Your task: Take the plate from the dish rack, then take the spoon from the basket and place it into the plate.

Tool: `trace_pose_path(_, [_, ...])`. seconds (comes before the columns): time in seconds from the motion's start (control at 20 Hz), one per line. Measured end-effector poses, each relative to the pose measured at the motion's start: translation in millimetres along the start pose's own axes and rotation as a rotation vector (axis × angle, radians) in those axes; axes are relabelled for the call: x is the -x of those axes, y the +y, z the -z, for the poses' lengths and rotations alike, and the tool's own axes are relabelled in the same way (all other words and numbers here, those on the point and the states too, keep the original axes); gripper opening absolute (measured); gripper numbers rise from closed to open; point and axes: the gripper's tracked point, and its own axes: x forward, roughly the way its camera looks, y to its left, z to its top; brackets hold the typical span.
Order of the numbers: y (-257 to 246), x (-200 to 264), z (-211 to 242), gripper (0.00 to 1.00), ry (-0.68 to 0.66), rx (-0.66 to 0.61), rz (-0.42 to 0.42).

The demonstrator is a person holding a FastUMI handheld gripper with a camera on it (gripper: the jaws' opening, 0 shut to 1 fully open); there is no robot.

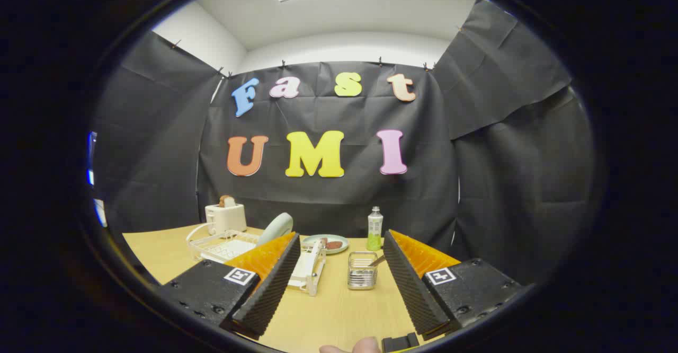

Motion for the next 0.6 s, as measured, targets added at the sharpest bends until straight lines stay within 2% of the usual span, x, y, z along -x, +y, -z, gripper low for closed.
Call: trace_pose_path(0.6, [-1.4,7.9,-5.2,1.00,-0.019,0.014,0.033])
